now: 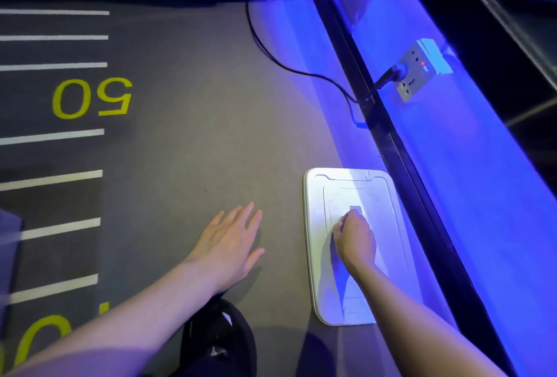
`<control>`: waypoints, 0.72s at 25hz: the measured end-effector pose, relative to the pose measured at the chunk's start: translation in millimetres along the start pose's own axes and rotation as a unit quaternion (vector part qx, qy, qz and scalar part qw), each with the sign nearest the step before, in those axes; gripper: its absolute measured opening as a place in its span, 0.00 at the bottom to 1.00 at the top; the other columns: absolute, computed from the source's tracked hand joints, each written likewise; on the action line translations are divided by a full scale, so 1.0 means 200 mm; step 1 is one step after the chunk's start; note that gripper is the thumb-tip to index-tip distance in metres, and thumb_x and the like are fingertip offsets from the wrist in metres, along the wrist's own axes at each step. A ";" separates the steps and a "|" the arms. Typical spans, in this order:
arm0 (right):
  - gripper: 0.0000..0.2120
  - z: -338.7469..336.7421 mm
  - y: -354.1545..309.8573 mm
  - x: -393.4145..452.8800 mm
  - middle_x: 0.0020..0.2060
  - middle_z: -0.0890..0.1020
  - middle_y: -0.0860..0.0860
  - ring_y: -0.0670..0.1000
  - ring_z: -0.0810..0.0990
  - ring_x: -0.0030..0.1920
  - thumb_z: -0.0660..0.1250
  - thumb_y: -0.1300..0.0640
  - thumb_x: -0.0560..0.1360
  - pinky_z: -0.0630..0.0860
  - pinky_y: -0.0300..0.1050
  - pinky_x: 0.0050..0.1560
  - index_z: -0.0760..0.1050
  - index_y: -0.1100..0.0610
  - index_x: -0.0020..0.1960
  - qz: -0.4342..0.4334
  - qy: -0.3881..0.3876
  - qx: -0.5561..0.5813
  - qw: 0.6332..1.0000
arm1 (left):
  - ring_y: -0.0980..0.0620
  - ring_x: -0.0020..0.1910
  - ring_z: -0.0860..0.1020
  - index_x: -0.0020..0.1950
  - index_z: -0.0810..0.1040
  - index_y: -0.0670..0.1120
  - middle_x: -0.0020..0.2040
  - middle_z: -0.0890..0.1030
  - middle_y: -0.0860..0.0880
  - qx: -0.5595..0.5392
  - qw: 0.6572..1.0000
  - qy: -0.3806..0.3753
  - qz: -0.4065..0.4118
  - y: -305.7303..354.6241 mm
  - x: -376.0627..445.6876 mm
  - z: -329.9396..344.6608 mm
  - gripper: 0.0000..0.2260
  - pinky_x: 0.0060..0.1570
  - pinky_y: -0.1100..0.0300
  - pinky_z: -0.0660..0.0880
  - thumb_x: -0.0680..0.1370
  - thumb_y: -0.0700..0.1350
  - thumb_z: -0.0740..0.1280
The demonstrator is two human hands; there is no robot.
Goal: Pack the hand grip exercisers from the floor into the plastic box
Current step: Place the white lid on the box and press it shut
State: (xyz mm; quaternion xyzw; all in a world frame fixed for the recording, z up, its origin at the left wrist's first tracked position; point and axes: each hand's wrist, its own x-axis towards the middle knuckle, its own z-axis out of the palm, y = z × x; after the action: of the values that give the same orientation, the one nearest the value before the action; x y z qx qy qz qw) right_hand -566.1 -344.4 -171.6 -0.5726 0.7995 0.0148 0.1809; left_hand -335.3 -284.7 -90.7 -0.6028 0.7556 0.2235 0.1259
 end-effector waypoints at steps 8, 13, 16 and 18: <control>0.08 -0.02 0.08 0.05 0.52 0.74 0.61 0.62 0.75 0.52 0.59 0.64 0.77 0.68 0.48 0.41 0.68 0.65 0.55 0.058 0.019 -0.005 0.998 | 0.47 0.76 0.47 0.77 0.48 0.52 0.78 0.44 0.50 -0.043 0.994 -0.070 0.071 0.10 0.05 0.12 0.26 0.73 0.49 0.49 0.81 0.54 0.54; 0.05 -0.07 0.10 0.11 0.44 0.78 0.59 0.58 0.73 0.40 0.64 0.64 0.71 0.67 0.45 0.37 0.67 0.62 0.44 0.056 -0.007 0.018 0.998 | 0.44 0.76 0.45 0.77 0.46 0.52 0.77 0.39 0.45 -0.051 0.985 -0.141 0.083 0.24 0.09 0.21 0.28 0.73 0.46 0.48 0.81 0.51 0.56; 0.06 -0.09 0.07 0.09 0.38 0.78 0.56 0.57 0.72 0.36 0.66 0.63 0.67 0.65 0.43 0.31 0.68 0.61 0.40 0.041 0.002 0.019 0.999 | 0.43 0.75 0.40 0.77 0.42 0.52 0.76 0.36 0.43 -0.052 0.987 -0.136 0.063 0.25 0.11 0.23 0.30 0.73 0.46 0.46 0.81 0.52 0.56; 0.06 -0.11 0.01 0.05 0.34 0.76 0.54 0.56 0.73 0.34 0.66 0.63 0.66 0.64 0.42 0.27 0.69 0.61 0.39 -0.002 0.006 0.026 1.000 | 0.42 0.75 0.37 0.76 0.38 0.51 0.75 0.33 0.43 -0.046 0.994 -0.096 0.039 0.22 0.13 0.20 0.32 0.72 0.45 0.43 0.80 0.53 0.55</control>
State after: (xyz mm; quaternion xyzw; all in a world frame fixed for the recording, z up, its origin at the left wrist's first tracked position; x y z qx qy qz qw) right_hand -577.2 -357.8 -155.4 -0.5692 0.7996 -0.0099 0.1911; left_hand -386.4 -279.6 -129.0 -0.5534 0.7522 0.3194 0.1613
